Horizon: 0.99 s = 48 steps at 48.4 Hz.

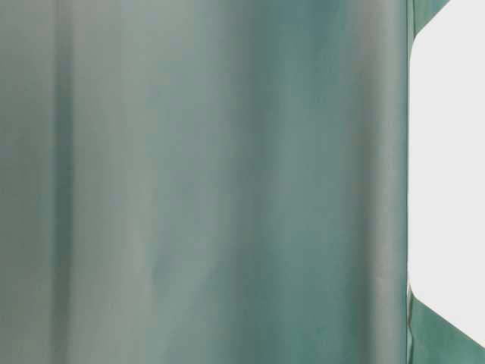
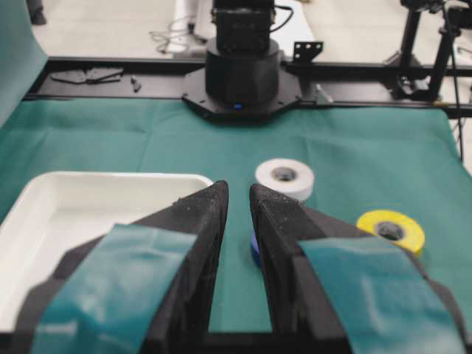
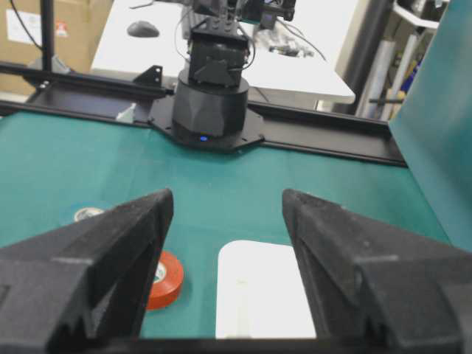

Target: Put the tape alternately from left to right into the white case.

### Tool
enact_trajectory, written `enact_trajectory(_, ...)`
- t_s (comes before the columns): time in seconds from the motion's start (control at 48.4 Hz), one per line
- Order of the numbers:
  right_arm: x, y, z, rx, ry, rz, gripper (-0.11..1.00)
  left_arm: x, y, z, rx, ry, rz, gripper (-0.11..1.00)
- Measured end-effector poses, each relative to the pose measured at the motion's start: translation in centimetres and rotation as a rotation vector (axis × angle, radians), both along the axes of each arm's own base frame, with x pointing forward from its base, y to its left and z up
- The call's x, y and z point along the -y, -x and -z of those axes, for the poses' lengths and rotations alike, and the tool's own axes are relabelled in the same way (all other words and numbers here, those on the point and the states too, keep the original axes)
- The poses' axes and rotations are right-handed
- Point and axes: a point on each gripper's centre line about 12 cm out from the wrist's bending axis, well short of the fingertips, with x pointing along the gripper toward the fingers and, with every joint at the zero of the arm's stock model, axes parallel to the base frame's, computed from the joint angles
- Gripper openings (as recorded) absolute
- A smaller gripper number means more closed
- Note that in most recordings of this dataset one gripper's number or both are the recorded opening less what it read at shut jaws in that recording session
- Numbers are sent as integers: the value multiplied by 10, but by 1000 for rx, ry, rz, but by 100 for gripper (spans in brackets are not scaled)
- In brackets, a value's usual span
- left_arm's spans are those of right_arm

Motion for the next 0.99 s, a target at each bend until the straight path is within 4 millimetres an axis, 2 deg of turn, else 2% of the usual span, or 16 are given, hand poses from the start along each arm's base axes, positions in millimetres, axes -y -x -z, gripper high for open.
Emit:
enact_trajectory(0.041,0,0,1,-2,-2,0,22,0,0,0,2,0,-1,22)
enact_trajectory(0.103,1,1,5,-11,-3,4,9,-1,0,0,0,13,-3,9)
enact_trajectory(0.165,2,2,9,-20,-3,12,-1,-1,-1,1,-5,16,-4,1)
enact_trajectory(0.269,4,4,12,-21,-3,21,-9,-1,-1,1,-6,23,-4,1)
enact_trajectory(0.662,6,4,12,-32,-16,31,-9,0,0,0,0,41,-2,2)
enact_trajectory(0.745,7,4,13,-33,-28,35,-5,-1,0,0,0,41,-3,15)
enact_trajectory(0.827,7,5,13,-33,-36,36,6,0,0,0,2,41,-2,38)
enact_trajectory(0.91,8,4,13,-33,-38,38,23,0,0,0,2,42,1,63)
enact_trajectory(0.993,7,4,13,-34,-38,36,47,0,0,0,2,44,3,85)
